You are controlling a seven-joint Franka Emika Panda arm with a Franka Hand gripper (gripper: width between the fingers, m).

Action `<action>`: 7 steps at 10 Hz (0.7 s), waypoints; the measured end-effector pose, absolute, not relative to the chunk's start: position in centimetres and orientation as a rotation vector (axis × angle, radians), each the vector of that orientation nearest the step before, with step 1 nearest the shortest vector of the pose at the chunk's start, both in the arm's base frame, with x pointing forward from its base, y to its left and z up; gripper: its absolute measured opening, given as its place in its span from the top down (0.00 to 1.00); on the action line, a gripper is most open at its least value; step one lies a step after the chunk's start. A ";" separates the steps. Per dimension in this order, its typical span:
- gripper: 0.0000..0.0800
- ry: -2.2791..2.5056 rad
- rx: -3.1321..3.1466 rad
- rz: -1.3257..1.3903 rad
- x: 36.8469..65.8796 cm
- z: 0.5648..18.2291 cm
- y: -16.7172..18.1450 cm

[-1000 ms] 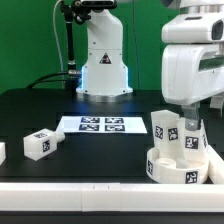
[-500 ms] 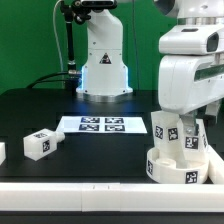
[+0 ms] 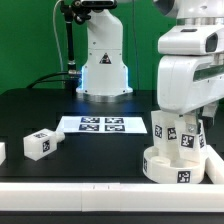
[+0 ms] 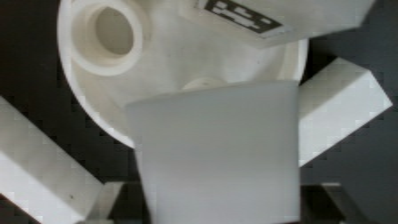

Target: Assemble stool

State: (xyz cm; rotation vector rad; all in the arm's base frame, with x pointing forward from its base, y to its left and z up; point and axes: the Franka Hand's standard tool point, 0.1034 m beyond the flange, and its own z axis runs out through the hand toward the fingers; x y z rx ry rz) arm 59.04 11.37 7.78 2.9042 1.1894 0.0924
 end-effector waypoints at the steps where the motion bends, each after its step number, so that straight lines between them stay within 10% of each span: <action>1: 0.57 1.171 2.913 0.093 59.1 7.8 11.3; 7: 0.57 0.350 3.150 0.083 58.8 7.6 11.3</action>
Offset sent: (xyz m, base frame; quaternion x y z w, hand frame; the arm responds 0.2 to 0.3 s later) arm 0.0000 0.0000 0.0000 0.0000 0.0000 0.1938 0.9810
